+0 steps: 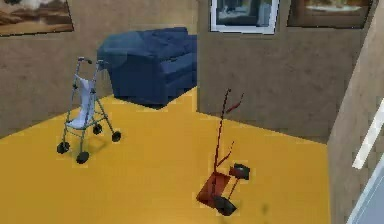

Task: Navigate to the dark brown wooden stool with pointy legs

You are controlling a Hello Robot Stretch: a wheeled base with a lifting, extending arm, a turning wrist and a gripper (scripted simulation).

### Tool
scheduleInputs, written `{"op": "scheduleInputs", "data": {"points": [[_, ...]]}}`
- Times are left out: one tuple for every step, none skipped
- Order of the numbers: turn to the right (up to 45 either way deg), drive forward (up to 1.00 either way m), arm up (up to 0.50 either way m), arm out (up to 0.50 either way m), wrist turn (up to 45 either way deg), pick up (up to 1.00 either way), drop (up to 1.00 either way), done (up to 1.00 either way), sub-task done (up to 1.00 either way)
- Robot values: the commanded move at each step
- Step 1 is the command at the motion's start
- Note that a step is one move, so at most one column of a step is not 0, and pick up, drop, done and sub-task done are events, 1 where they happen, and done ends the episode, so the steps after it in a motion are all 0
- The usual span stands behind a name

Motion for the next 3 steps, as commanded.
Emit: {"op": "scheduleInputs", "data": {"points": [[45.0, 0.00, 0.00, 0.00, 0.0, 0.00, 0.00, 0.00, 0.00], [30.0, 0.00, 0.00, 0.00, 0.0, 0.00, 0.00, 0.00, 0.00], [0.0, 0.85, 0.00, 0.00, 0.0, 0.00, 0.00, 0.00, 0.00]]}}
